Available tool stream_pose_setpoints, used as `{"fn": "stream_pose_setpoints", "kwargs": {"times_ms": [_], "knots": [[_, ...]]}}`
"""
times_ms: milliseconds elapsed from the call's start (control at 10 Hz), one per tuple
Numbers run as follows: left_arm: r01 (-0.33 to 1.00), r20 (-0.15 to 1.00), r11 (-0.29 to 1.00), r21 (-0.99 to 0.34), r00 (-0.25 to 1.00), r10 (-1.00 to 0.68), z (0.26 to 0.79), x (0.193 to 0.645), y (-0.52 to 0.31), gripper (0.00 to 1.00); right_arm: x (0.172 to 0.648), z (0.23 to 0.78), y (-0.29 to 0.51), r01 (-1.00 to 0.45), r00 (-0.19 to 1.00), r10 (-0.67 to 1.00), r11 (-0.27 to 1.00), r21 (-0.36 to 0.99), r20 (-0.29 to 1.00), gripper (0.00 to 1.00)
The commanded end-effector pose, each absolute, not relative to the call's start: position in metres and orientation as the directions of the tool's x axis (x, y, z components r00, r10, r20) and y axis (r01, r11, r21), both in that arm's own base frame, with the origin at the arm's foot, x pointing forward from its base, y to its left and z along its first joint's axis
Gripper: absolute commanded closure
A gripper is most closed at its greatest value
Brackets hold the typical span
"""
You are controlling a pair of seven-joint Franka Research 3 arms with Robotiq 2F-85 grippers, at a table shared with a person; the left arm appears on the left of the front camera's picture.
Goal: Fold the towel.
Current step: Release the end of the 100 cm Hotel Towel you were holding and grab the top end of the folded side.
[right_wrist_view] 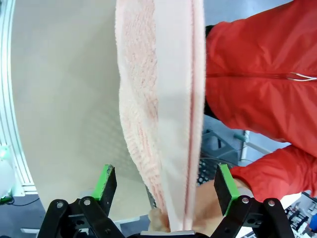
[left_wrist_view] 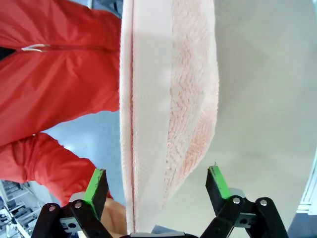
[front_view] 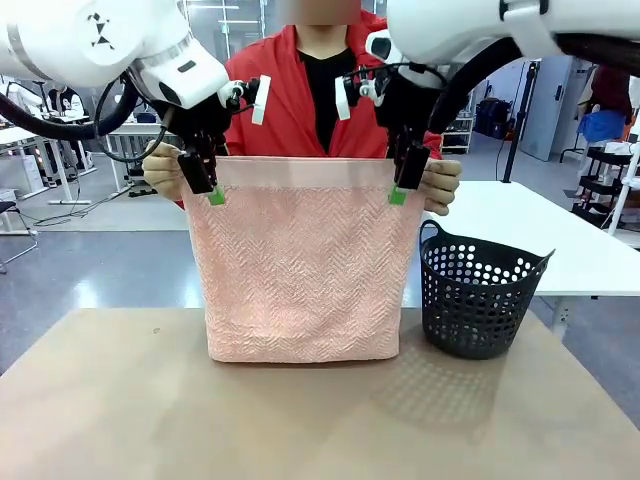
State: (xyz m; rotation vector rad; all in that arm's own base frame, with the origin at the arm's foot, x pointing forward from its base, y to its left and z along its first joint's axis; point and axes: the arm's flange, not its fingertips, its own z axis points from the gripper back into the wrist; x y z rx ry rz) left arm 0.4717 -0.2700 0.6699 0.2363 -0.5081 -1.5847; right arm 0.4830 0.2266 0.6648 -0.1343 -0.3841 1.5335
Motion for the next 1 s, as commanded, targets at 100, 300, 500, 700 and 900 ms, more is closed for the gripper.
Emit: {"fn": "stream_pose_setpoints", "kwargs": {"times_ms": [100, 300, 500, 700, 900], "knots": [[0.909, 0.156, 0.014, 0.417, -0.056, -0.986, 0.669, 0.476, -0.266, 0.59, 0.489, 0.657, 0.218, -0.968, -0.011, 0.985, 0.033, -0.247, 0.174, 0.21], [0.912, 0.148, 0.001, 0.41, -0.065, -0.987, 0.665, 0.473, -0.265, 1.0, 0.489, 0.655, 0.219, -0.97, -0.01, 0.984, 0.034, -0.242, 0.177, 0.81], [0.912, 0.153, 0.008, 0.41, -0.061, -0.986, 0.664, 0.474, -0.264, 1.0, 0.491, 0.653, 0.22, -0.97, -0.01, 0.985, 0.032, -0.242, 0.172, 1.0], [0.913, 0.154, 0.011, 0.409, -0.057, -0.986, 0.664, 0.472, -0.262, 1.0, 0.489, 0.652, 0.219, -0.97, -0.009, 0.985, 0.034, -0.239, 0.175, 0.98], [0.913, 0.159, 0.02, 0.408, -0.05, -0.986, 0.661, 0.471, -0.26, 1.0, 0.489, 0.65, 0.219, -0.97, -0.006, 0.986, 0.034, -0.239, 0.167, 1.0]]}}
